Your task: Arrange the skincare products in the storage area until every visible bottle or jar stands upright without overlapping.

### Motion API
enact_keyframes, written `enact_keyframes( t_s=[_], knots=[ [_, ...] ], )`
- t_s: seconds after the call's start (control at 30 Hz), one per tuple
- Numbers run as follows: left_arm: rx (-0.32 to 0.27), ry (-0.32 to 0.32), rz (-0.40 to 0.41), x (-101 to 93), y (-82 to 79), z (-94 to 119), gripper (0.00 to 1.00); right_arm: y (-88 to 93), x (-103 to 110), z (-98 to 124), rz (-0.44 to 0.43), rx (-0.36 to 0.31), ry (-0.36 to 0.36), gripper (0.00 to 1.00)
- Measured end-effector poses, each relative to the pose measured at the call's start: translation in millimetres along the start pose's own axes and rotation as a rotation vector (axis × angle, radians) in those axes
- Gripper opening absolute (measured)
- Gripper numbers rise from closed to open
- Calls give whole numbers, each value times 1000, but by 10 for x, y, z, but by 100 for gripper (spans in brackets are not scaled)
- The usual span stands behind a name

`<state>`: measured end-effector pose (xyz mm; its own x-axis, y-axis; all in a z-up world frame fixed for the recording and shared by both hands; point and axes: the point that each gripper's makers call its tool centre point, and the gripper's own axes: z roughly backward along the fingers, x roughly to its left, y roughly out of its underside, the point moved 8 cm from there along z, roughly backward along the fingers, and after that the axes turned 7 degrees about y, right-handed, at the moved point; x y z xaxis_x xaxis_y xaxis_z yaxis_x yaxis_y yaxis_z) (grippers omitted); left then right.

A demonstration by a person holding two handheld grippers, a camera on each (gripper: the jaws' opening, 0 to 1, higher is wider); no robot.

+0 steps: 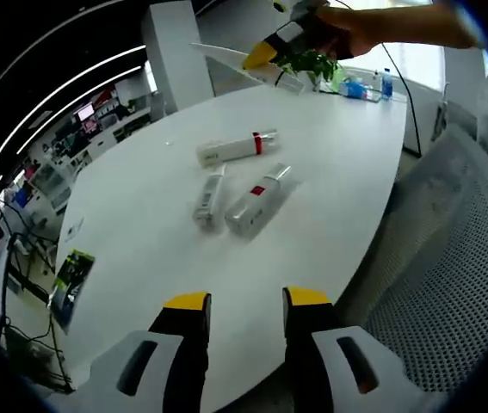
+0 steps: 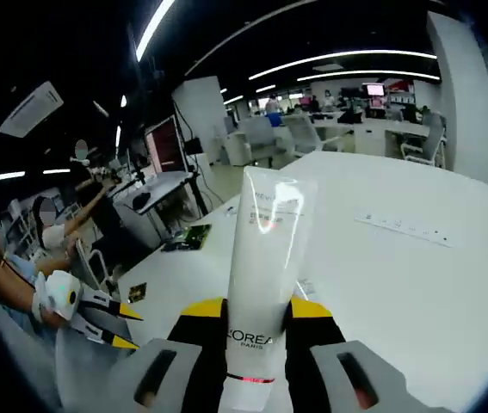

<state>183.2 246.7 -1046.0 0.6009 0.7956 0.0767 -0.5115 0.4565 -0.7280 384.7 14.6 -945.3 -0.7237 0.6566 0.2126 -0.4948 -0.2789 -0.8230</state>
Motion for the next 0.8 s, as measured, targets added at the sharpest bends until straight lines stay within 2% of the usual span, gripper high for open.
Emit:
enact_keyframes(
  t_s=[0.23,0.4,0.5,0.63,0.8],
  knots=[
    [-17,1,16,-2,-41,17,30,377,252,129,-74,-27,-23,18],
    [-28,32,9,-60,-102,-2,31,631,469,183,-57,-19,-38,18],
    [-38,40,-2,-92,-161,1,31,736,566,210,-32,-14,-40,18],
    [-63,48,6,-119,-251,-5,37,855,655,244,-8,2,-46,18],
    [-96,73,-17,-178,-358,23,40,913,684,301,-22,-25,-52,19]
  ],
)
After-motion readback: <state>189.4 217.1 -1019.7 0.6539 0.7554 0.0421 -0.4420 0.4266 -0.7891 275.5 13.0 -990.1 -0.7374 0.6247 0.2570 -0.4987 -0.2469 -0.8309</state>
